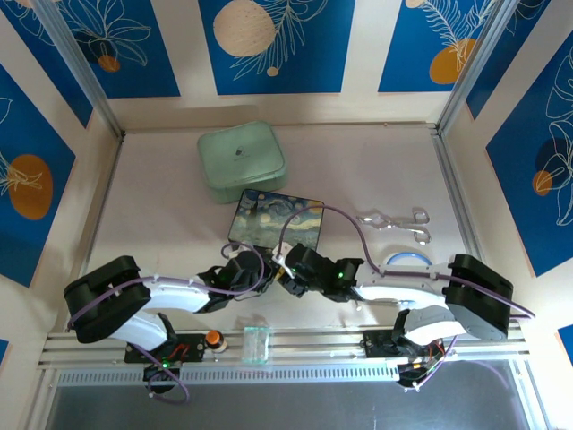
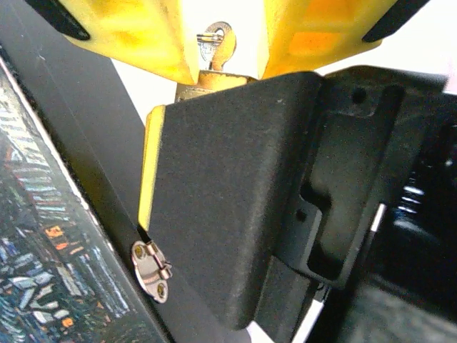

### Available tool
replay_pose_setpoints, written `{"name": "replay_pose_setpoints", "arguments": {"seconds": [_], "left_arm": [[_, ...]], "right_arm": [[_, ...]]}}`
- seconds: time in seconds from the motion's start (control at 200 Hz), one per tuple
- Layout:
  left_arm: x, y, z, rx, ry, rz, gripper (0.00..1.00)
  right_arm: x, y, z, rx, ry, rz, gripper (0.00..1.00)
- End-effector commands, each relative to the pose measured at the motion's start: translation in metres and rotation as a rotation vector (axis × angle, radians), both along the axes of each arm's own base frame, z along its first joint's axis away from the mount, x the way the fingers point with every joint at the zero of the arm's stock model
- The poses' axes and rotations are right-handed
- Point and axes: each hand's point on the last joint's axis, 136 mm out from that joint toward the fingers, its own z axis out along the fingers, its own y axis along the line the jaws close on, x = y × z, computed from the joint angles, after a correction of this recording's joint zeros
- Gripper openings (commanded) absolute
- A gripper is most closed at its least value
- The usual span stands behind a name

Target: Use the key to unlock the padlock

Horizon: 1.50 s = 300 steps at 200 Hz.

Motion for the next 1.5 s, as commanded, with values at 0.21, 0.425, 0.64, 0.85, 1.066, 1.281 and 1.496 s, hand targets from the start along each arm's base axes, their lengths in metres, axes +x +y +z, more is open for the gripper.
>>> {"name": "replay_pose_setpoints", "arguments": {"seconds": [0.21, 0.425, 0.64, 0.85, 1.066, 1.281, 1.496], "left_arm": [[0.0, -0.011, 0.025, -0.086, -0.041, -0.031, 0.0], [0.0, -0.013, 0.029, -0.095, -0.044, -0.037, 0.0], [-0.001, -0.013, 0.027, -0.099, -0.035, -0.038, 0.0], [-0.003, -0.014, 0.022, -0.084, -0.031, -0.055, 0.0], [-0.005, -0.015, 0.019, -0.103, -0.023, -0.059, 0.0], [-0.005, -0.017, 0.022, -0.101, -0.032, -0.069, 0.0], [-0.007, -0.011, 0.015, -0.071, -0.026, -0.067, 0.0]], "right_arm": [[-0.001, -0.007, -0.007, -0.048, 0.002, 0.009, 0.34], [0.003, -0.002, -0.01, -0.05, -0.016, 0.014, 0.32], [0.009, -0.005, -0.008, -0.018, -0.022, -0.005, 0.13], [-0.007, 0.003, 0.007, 0.248, 0.248, 0.051, 0.04], [-0.009, -0.005, 0.013, 0.457, 0.511, 0.037, 0.02], [-0.003, -0.012, 0.011, 0.485, 0.585, -0.005, 0.04], [0.008, -0.024, 0.003, 0.467, 0.623, -0.123, 0.14]]}}
